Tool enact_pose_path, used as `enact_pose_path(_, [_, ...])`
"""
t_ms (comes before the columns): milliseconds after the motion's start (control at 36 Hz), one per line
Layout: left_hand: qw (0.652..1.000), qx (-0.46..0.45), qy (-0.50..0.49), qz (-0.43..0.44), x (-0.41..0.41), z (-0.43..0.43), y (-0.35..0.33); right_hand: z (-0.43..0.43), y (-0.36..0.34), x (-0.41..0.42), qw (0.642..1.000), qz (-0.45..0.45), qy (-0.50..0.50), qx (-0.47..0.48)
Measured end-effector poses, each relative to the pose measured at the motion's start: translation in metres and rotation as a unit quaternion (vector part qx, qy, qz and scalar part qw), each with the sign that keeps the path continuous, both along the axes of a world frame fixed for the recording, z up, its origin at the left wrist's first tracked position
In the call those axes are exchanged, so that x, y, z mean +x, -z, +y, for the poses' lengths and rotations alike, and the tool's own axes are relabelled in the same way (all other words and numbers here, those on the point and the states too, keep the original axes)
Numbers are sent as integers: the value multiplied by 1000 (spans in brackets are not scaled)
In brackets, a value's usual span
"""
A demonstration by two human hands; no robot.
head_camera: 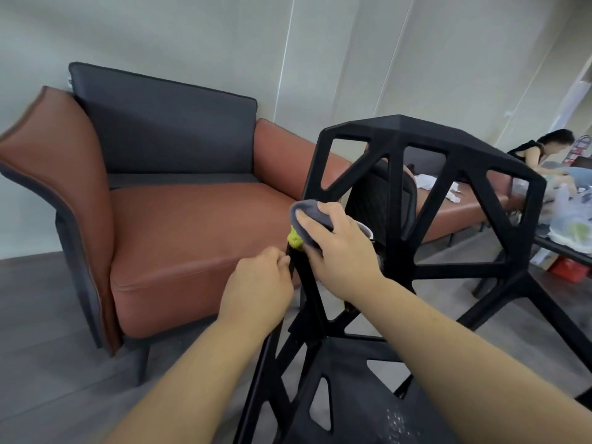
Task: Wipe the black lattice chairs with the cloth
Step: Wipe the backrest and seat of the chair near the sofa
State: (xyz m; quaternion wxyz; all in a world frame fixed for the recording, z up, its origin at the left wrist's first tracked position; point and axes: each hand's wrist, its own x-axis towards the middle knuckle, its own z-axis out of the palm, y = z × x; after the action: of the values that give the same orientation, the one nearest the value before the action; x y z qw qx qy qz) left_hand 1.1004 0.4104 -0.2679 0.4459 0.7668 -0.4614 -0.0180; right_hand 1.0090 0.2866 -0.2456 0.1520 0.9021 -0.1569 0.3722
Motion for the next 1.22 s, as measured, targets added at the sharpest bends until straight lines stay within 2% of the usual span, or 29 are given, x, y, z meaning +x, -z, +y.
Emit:
enact_pose_path(222, [997,-12,22,68,0,7,9,8,91,-44,989,59,65,120])
enact_pose_path(361, [995,-28,26,92,-4,10,7,7,132,-76,976,123,110,144])
enact_pose_path(417, [995,-31,25,89,-5,10,8,8,128,-74,975,120,116,147])
enact_pose_path(500, [996,-31,24,77,-5,8,8,15,98,-53,980,44,87,172])
enact_pose_path(611, [999,-33,0,23,-3,6,10,23,47,-8,990,-54,18,128])
enact_pose_path(722, [1000,-25,0,-17,-5,4,7,14,36,8,990,-82,36,113])
enact_pose_path(806, [999,0,2,-42,-8,3,2,10,57,-3,992,-45,55,101])
enact_pose_path(972, [995,47,-15,-90,-14,1,-5,1,118,-61,970,83,152,172])
enact_pose_path(1056, [981,27,-29,-192,-16,-3,-1,-3,121,-74,968,118,174,135])
enact_pose_path(1139, [955,0,-37,-295,-22,-14,3,-5,98,-72,973,32,156,169])
enact_pose_path(1222, [932,25,-13,-360,-30,-28,-1,-19,73,-76,970,-49,170,164])
